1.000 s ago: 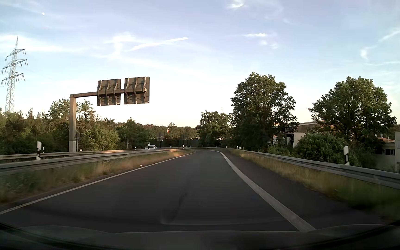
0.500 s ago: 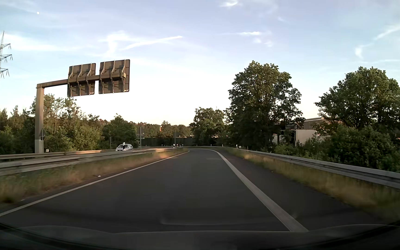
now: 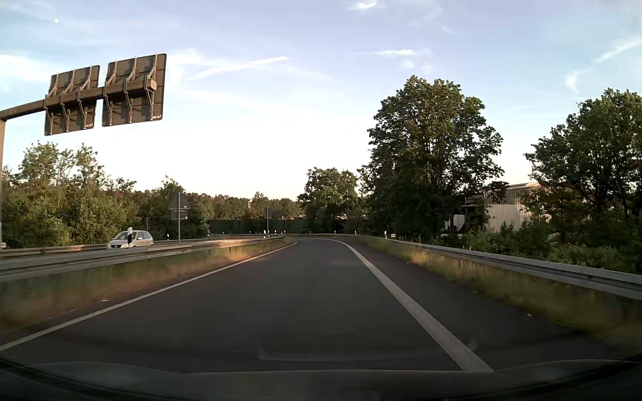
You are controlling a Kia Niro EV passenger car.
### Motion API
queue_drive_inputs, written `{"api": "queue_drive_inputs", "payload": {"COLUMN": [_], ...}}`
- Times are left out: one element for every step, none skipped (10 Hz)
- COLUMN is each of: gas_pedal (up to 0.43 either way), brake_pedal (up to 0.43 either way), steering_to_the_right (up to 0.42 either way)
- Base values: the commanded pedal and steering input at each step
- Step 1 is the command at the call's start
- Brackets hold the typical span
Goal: Follow the waypoints while adhering to traffic rules and regulations
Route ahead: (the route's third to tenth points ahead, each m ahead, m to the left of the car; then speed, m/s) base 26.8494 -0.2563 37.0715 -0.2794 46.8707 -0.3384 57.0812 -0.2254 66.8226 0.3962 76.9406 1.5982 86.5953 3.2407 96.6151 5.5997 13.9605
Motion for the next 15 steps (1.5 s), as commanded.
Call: {"api": "queue_drive_inputs", "payload": {"gas_pedal": [0.13, 0.13, 0.118, 0.098, 0.087, 0.067, 0.039, 0.0, 0.0, 0.0, 0.0, 0.0, 0.0, 0.0, 0.0], "brake_pedal": [0.0, 0.0, 0.0, 0.0, 0.0, 0.0, 0.0, 0.0, 0.0, 0.0, 0.0, 0.0, 0.0, 0.0, 0.0], "steering_to_the_right": [0.004, 0.004, 0.004, 0.003, 0.003, 0.003, 0.001, 0.0, 0.0, -0.001, -0.003, -0.005, -0.006, -0.007, -0.006]}}
